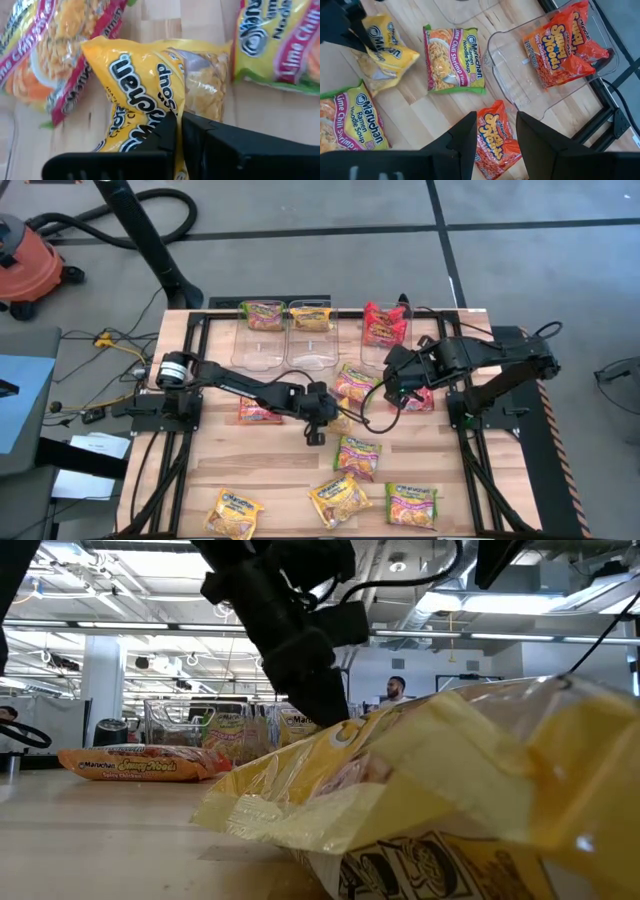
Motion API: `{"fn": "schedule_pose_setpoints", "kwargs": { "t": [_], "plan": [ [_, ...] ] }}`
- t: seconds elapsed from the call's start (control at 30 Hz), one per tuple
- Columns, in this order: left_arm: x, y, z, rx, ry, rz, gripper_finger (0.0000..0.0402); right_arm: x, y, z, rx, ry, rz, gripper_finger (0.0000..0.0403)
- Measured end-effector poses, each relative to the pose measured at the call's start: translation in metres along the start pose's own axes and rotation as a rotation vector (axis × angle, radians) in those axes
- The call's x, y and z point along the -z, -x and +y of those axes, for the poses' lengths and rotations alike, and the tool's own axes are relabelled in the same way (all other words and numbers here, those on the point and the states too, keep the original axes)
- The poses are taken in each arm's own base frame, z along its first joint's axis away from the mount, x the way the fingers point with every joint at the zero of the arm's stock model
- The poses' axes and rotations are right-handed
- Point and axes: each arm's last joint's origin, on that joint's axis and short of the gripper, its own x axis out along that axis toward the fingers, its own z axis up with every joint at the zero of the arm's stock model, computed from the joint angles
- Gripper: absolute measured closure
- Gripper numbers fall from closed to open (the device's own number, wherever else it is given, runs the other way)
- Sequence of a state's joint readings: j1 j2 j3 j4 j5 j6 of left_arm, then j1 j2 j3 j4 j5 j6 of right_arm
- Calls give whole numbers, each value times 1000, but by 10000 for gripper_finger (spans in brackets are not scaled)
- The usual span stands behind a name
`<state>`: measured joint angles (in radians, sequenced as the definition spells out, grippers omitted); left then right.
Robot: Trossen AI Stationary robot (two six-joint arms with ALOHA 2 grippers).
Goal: Sort Maruchan noodles
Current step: Put the yellow noodle pack into the middle transparent bin
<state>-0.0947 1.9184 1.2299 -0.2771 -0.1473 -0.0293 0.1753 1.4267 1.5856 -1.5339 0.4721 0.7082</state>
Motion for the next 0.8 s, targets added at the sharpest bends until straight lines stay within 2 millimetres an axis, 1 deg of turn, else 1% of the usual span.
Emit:
{"fn": "schedule_pose_setpoints", "kwargs": {
  "t": [0.13, 0.5, 0.67, 0.8],
  "plan": [
    [-3, 21, 0, -34, -29, -6, 401, 0, 0, 0, 0, 0, 0, 243],
    [-14, 59, -1, -170, -130, -79, 401, 0, 0, 0, -1, 0, -2, 243],
    [-22, 86, 6, -248, -156, -147, 401, 0, 0, 0, -1, 0, -2, 243],
    [-27, 110, 20, -386, -187, -187, 401, 0, 0, 0, -1, 0, -3, 243]
  ]
}}
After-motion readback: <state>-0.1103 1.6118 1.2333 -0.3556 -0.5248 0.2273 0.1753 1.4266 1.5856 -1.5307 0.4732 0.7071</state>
